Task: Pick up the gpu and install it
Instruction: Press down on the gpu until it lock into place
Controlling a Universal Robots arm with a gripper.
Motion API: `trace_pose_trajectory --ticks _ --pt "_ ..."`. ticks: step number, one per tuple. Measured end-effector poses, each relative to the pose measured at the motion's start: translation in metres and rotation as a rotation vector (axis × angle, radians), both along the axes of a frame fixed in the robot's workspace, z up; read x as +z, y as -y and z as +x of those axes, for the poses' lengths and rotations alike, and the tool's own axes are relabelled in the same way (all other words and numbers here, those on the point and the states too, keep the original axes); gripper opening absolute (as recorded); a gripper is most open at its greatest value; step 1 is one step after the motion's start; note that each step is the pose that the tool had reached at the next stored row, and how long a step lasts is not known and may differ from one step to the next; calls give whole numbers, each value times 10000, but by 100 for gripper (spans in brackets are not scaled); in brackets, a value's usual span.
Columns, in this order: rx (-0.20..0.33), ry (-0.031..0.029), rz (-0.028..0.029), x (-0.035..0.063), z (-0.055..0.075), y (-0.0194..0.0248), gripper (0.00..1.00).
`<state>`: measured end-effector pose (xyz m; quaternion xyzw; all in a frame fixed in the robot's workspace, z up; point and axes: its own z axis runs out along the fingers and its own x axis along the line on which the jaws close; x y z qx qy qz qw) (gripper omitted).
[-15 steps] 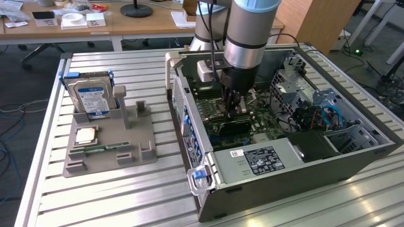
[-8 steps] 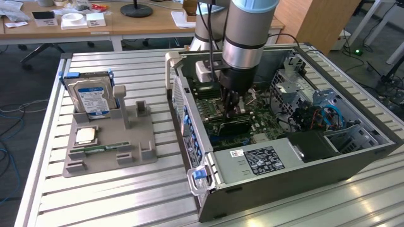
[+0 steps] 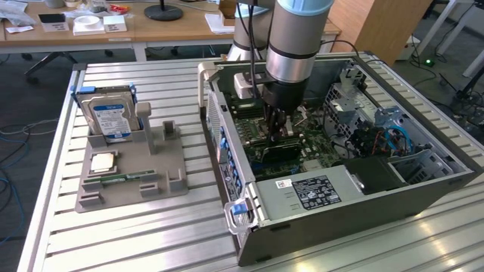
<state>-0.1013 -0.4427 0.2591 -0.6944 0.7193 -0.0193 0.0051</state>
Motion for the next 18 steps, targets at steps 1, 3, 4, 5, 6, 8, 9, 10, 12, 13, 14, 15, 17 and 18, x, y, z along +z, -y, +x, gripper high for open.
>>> trace_pose_trajectory --ticks 1,3,4,5,6,8,9,10,12,13,14,15,17,18 --pt "0 -2 -4 -3 0 0 11" --pt "0 -4 -5 -4 0 0 11" --pt "0 -3 -4 -5 0 0 11" --pt "0 -1 -1 -7 0 0 11" --pt "0 -1 -1 -7 0 0 11" --pt "0 0 1 -7 0 0 11" --pt "-1 -2 -2 -3 0 -1 11" --pt "-1 0 6 6 1 -3 11" --pt "-2 14 30 29 1 -4 11" --pt "-2 7 14 53 0 -1 11" --pt "-2 2 4 78 0 -1 11" --pt "0 2 4 98 1 -1 11" --pt "-1 1 2 134 2 0 11" --pt "0 0 1 149 3 0 11"
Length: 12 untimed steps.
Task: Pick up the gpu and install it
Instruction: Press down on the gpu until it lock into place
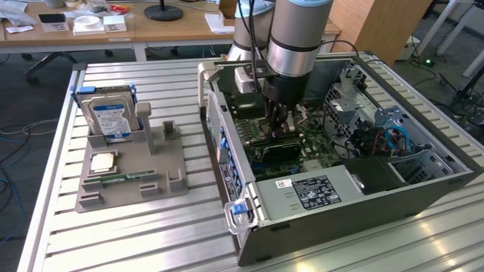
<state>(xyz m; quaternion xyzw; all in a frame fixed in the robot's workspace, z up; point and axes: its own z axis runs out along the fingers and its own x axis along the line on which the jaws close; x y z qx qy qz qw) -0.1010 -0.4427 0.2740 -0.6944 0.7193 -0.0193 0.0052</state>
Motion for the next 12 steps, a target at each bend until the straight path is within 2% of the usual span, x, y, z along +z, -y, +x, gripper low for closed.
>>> trace_pose_trajectory --ticks 12 --pt "0 1 0 155 18 0 11"
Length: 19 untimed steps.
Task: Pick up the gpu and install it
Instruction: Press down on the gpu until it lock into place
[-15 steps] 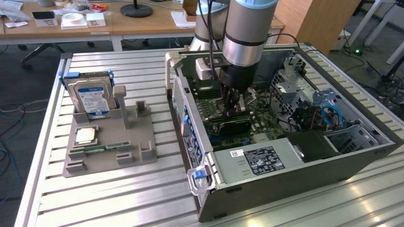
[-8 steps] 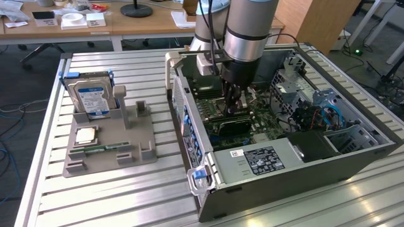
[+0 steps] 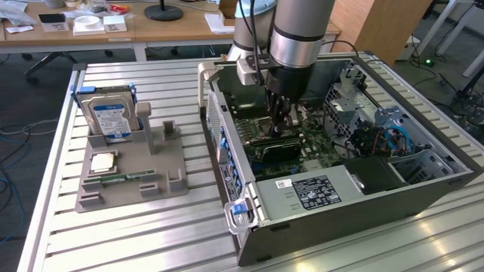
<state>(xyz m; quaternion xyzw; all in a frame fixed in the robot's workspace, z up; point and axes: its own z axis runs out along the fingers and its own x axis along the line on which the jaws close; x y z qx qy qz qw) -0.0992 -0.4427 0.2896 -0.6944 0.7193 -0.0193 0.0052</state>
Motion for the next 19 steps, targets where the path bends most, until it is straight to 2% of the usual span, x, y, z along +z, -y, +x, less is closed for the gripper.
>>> trace_pose_trajectory --ticks 5,19 --pt "0 0 0 70 2 0 11" --pt "0 -1 0 97 3 0 11"
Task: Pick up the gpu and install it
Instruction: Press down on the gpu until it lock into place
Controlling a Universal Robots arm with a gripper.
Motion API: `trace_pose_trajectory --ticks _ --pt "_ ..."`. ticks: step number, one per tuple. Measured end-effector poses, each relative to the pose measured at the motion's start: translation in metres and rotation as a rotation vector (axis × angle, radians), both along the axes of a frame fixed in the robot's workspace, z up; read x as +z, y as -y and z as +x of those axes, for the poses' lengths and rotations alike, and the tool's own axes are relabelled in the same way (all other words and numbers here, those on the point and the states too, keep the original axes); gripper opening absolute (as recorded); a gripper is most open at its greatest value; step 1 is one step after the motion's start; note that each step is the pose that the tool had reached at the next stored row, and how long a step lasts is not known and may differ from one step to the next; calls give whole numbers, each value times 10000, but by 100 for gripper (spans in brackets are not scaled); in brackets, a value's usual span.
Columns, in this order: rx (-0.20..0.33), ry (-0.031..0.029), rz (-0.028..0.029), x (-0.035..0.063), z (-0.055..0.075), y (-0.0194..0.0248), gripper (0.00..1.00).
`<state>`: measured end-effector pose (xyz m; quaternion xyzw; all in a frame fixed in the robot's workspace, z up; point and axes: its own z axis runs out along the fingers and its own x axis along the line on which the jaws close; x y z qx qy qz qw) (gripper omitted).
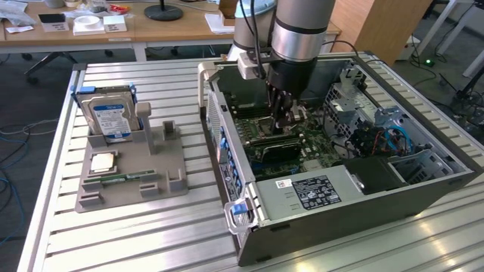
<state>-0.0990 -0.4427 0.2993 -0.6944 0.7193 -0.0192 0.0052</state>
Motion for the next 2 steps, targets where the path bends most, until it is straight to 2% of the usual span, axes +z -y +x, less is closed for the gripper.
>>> trace_pose_trajectory --ticks 2 --pt "0 0 0 0 0 0 11"
